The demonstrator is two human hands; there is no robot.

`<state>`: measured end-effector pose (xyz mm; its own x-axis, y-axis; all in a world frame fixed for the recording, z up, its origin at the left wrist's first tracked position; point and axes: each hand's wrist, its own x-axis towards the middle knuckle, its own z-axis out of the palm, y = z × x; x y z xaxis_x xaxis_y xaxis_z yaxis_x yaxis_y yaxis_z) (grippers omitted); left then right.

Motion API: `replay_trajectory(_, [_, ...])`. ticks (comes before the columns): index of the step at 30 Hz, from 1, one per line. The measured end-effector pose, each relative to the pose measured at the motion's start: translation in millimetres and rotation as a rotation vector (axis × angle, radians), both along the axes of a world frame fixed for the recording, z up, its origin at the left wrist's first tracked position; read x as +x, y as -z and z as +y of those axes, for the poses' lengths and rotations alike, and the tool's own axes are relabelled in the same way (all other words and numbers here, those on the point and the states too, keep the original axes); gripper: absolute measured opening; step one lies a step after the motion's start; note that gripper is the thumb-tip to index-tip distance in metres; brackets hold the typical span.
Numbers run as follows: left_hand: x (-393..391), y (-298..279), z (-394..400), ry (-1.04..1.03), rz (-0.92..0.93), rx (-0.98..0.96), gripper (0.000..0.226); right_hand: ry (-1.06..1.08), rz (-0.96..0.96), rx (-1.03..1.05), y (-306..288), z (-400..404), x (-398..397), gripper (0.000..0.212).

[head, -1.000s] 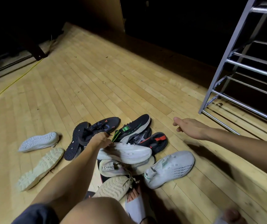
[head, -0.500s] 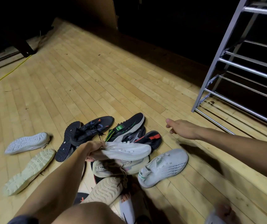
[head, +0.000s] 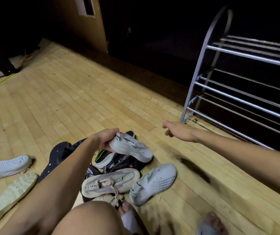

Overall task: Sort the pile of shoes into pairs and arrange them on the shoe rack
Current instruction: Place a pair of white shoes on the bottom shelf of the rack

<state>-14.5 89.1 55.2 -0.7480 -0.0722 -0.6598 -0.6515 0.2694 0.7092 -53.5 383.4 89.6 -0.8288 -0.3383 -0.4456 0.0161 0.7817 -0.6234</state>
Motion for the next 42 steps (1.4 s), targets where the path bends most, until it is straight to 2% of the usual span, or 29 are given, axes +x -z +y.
replay_trajectory(5, [1.2,-35.6,33.9,-0.003,0.325,0.148,0.035,0.089,0.19,-0.034,-57.7,30.7,11.2,0.066])
replay_trajectory(10, [8.7,-92.9,78.5,0.028,0.527,0.432,0.039,0.159,0.196,-0.074,-80.6,40.6,53.4,0.053])
replay_trajectory(13, [18.9,-122.2,105.6,0.03,0.573,0.523,0.04,0.237,0.176,-0.127,-90.4,37.5,69.8,0.054])
replay_trajectory(16, [27.4,-145.4,128.3,0.045,0.608,0.568,0.041,0.332,0.15,-0.275,-111.7,34.3,78.5,0.048])
replay_trajectory(20, [38.3,-173.5,154.7,0.045,0.602,0.633,0.038,0.429,0.189,-0.457,-137.6,38.5,80.4,0.058])
replay_trajectory(25, [45.5,-189.0,195.3,0.013,0.6,0.658,0.032,0.604,0.239,-0.742,-142.6,52.8,77.3,0.044])
replay_trajectory(28, [41.6,-179.6,222.7,-0.008,0.578,0.63,0.036,0.703,0.242,-0.808,-132.3,70.9,73.3,0.04])
replay_trajectory(32, [28.2,-143.0,248.8,0.03,0.553,0.431,0.039,0.722,0.201,-0.785,-106.4,98.2,65.3,0.031])
replay_trajectory(34, [19.9,-116.6,253.7,0.083,0.566,0.323,0.041,0.736,0.181,-0.736,-86.5,109.3,60.1,0.029])
replay_trajectory(37, [6.4,-73.4,254.0,0.131,0.569,0.242,0.031,0.717,0.138,-0.644,-46.7,121.0,51.5,0.032])
replay_trajectory(42, [1.7,-1.1,255.2,0.176,0.347,0.173,0.025,0.584,0.02,-0.399,25.4,121.5,39.3,0.032])
